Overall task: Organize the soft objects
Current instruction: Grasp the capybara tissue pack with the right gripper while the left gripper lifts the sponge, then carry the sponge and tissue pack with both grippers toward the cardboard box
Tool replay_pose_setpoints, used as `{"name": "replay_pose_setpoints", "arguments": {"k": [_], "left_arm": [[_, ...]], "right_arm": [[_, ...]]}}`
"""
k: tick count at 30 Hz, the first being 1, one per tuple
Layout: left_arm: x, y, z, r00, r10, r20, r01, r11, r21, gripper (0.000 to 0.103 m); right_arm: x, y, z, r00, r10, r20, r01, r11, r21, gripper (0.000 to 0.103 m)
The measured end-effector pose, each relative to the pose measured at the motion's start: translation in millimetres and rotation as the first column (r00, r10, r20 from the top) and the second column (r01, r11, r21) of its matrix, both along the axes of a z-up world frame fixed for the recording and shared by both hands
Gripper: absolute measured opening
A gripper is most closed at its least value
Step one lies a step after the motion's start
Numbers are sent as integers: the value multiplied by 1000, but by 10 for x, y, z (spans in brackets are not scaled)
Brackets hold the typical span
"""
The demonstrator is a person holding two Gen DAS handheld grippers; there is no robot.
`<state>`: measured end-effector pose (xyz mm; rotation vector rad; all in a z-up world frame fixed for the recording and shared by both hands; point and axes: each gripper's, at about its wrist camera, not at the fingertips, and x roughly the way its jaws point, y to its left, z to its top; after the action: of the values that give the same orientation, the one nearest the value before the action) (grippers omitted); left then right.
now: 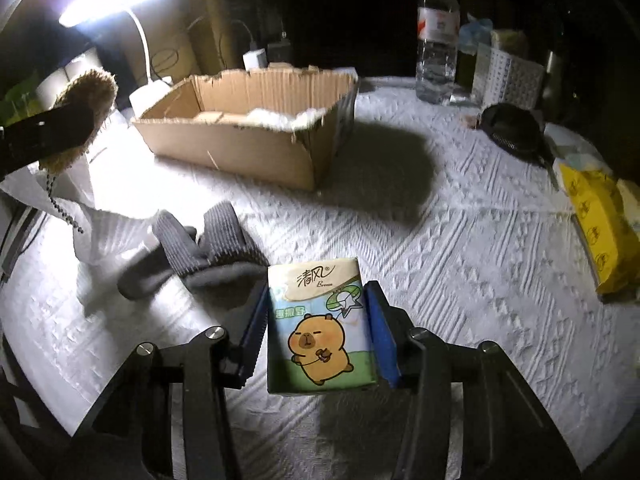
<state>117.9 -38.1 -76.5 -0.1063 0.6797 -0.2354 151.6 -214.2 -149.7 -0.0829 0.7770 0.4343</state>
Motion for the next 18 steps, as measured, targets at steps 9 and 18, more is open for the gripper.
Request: {"name": "replay_pose_setpoints", "arguments": {"k": [9,18], "left_arm": [[9,174,200,999,-21,41,24,997,-69,65],[58,424,162,1000,-3,26,7,988,-155,66]], "right_arm": [[40,36,447,997,10,75,-14,998,54,50],[-42,155,693,992,48,113,-59,994,97,50]]}}
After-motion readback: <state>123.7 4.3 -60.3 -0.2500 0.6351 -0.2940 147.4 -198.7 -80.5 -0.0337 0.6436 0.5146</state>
